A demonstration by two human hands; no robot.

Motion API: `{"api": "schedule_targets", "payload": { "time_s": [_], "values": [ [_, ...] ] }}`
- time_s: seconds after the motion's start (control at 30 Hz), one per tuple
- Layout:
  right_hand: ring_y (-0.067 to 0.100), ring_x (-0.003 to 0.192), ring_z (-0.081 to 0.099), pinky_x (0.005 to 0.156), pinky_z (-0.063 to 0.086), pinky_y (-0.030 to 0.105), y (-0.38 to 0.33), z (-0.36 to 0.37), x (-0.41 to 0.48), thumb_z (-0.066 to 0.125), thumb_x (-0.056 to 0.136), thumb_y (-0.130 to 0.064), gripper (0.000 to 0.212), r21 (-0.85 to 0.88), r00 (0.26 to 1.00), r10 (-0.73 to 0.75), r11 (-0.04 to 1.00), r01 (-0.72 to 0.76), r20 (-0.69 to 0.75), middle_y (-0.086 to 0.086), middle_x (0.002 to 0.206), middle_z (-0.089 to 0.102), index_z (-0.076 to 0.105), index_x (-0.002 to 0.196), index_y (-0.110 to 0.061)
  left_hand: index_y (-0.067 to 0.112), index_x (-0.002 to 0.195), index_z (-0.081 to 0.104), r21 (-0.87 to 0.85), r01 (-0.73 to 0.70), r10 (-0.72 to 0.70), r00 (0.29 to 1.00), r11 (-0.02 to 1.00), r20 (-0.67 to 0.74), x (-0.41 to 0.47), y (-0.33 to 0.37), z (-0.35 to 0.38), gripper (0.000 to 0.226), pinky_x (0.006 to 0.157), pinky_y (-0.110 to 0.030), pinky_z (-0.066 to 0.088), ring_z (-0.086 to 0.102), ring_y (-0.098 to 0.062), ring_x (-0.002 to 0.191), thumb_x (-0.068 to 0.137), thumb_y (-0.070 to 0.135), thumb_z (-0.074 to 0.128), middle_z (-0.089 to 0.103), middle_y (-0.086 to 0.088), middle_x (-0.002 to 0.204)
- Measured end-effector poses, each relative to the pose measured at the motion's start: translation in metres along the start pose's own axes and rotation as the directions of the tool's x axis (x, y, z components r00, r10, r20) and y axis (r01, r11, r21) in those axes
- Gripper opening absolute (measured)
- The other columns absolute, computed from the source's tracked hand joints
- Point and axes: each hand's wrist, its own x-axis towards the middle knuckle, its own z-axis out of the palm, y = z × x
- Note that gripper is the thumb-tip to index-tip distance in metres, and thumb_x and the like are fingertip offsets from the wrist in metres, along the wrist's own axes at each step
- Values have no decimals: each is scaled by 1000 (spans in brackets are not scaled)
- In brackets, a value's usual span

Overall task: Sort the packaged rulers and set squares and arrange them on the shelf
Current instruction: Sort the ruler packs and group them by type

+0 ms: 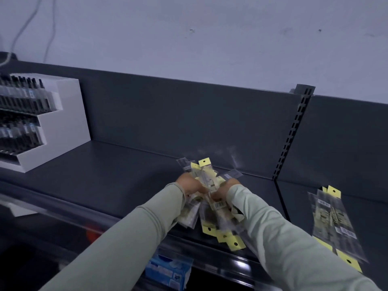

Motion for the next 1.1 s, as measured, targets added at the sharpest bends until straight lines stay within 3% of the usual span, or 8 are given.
{"api": "schedule_targets", "payload": {
  "time_s": [0.2,0.33,0.63,0.77,0.83,0.93,1.0,1.1],
  "values": [
    [25,123,52,62,45,14,10,-2,-5,61,90,-17,42,54,999,-21,998,19,45,14,134,55,54,129,-3,2,119,59,-236,34,-30,999,971,18,-9,0,14,53,93,-39,49,60,-30,110,71,5,81,65,-13,117],
    [22,127,48,96,38,22,3,-3,-8,43,99,-32,43,164,1000,17,986,-16,0,11,136,53,52,131,-3,1,119,60,-311,8,-8,1000,950,1,-9,2,18,55,93,-43,52,64,-28,103,69,6,82,68,-13,113],
    [24,89,59,93,49,34,-9,7,-8,58,89,-6,24,533,998,-61,845,38,26,18,102,66,68,110,0,-4,99,59,-403,16,-37,998,915,-44,-14,7,5,27,69,-40,58,67,-28,76,77,-4,74,67,-18,88],
    [20,50,54,52,49,25,-8,8,-9,49,89,8,20,775,996,42,626,-92,84,9,58,63,65,87,-3,-7,106,58,-383,5,-46,994,924,-97,-8,4,-11,29,70,-37,56,65,-27,83,80,-7,69,65,-18,95],
    [19,46,44,45,39,19,-2,9,-6,45,90,8,24,763,985,103,624,-170,136,10,56,55,55,75,-7,-7,112,57,-337,18,-57,993,941,-106,-6,1,-19,33,73,-39,57,65,-29,88,80,-5,69,65,-19,101],
    [22,62,54,58,50,29,-2,12,-5,63,86,-4,5,615,987,117,772,-160,109,11,72,56,60,88,-7,-6,112,58,-287,56,-81,994,956,-78,-4,-5,-30,32,84,-47,56,67,-33,95,81,-6,68,66,-23,107],
    [23,87,62,79,52,31,-2,16,-3,75,78,-21,31,392,994,101,913,-111,48,6,91,60,62,104,-10,-5,113,58,-266,68,-90,993,962,-73,-2,-9,-34,33,86,-49,55,67,-34,96,81,-6,67,66,-24,108],
    [22,103,61,80,47,26,-13,18,-3,73,79,-33,43,172,992,122,978,-119,-9,4,106,61,59,113,-10,-4,113,58,-254,53,-71,995,966,-63,3,-11,-34,34,85,-47,56,67,-33,95,81,-3,69,66,-21,107]
  ]
}}
